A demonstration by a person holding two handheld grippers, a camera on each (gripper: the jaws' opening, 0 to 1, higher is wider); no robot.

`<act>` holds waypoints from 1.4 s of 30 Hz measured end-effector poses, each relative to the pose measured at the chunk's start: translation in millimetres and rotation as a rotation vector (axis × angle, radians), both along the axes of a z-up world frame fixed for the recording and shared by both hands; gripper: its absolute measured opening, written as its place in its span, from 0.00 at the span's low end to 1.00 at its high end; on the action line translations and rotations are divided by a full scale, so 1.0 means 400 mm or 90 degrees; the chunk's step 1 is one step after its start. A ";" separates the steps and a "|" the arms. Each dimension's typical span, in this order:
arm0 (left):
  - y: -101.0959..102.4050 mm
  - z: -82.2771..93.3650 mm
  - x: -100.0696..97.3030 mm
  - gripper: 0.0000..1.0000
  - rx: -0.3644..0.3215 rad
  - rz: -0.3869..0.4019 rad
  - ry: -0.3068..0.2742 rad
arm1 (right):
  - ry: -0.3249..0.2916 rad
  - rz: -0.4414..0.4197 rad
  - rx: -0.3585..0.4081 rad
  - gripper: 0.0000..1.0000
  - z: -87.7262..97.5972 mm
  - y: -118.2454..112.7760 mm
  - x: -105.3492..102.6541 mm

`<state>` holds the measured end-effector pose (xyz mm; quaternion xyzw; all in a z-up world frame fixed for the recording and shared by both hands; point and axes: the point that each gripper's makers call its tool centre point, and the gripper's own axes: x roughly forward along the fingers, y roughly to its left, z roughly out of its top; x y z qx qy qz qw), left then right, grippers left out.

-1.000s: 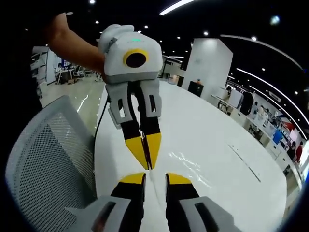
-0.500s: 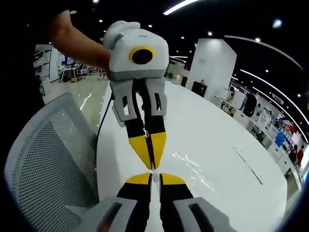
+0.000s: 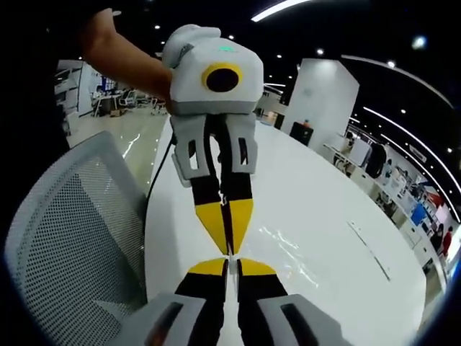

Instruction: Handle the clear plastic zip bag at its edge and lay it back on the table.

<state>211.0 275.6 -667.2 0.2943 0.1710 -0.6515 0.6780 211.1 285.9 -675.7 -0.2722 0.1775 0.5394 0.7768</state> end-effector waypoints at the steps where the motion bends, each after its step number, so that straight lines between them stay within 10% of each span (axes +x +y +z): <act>1: 0.000 -0.001 -0.001 0.00 0.001 -0.001 0.000 | -0.002 0.004 -0.003 0.01 -0.001 0.000 -0.001; 42: -0.001 -0.001 -0.006 0.00 0.001 -0.001 0.012 | -0.008 0.003 -0.030 0.00 -0.019 -0.010 -0.005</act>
